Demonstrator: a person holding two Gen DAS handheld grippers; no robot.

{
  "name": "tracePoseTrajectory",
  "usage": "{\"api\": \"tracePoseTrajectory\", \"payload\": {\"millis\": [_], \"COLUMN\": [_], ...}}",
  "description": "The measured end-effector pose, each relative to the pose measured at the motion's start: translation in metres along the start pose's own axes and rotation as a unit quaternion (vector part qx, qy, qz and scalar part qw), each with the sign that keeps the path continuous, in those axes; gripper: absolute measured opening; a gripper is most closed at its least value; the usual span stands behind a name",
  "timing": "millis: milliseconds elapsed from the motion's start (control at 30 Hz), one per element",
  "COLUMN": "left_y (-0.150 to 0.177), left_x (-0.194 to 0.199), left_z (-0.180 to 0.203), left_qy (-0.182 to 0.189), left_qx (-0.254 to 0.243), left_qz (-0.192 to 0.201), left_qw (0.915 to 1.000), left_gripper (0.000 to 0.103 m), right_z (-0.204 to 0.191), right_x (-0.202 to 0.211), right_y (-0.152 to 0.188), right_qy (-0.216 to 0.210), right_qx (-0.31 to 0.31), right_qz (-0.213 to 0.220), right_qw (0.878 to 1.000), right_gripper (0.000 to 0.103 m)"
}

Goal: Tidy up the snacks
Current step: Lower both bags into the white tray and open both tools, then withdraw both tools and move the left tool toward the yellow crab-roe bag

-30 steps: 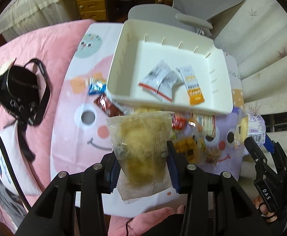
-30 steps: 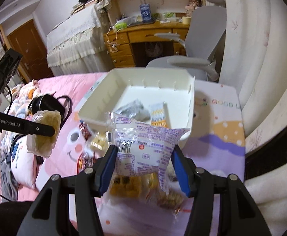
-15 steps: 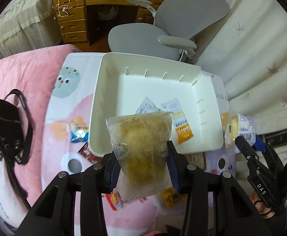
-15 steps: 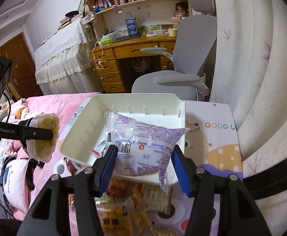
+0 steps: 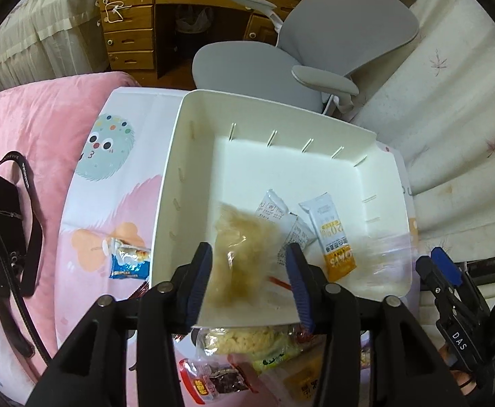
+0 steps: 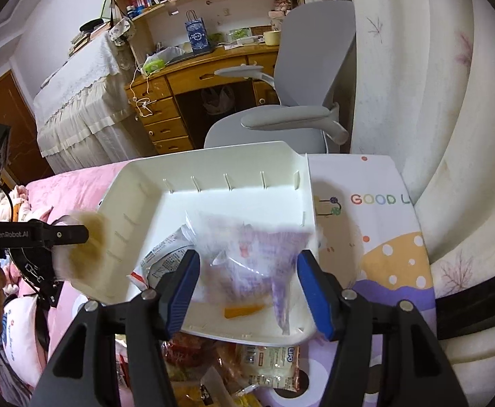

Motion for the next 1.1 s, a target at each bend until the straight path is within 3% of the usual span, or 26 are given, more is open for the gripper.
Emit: {"api": "tracePoseTrajectory", "payload": {"millis": [67,200,433,767,1100], "left_y": [0.001,0.005,0.023,0.074,0.125], "left_x": [0.002,0.007,0.023,0.035,0.038], "left_z": [0.001,0.006,0.028,0.057,0.092], "left_qy": [-0.002,0.012,-0.005,-0.005,-0.002], "left_qx": [-0.003,-0.006,-0.046,-0.058,-0.095], "left_qz": [0.002,0.007,0.010,-0.027,-0.052], "left_qw": [1.0000,0.9999,0.9989,0.9979,0.9941], "left_gripper": [0.063,0.066,0.077,0.085,0.085], "right_z": [0.002,0.008,0.026,0.061,0.092], "right_x": [0.003,0.009,0.030,0.071,0.097], "right_y": [0.000,-0.001,0.009,0.048,0.097], "right_qy": [-0.002,0.003,0.010,0.021,0.031], "right_qx": [-0.004,-0.012,-0.033,-0.066,-0.099], "right_qz": [0.005,0.010,0.013,0.003,-0.019], "right_qw": [1.000,1.000,0.999,0.998,0.994], "right_gripper": [0.061,0.062,0.064,0.068,0.068]}}
Point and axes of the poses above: each gripper's, at about its wrist camera, not at the fingertips, and x roughly against the way its jaws point, z to its right, y to its underside, the point moved 2 cm from there along -x, roughly the way its jaws point, and after that the axes turned 8 degrees about -x, right-handed, at the moved point
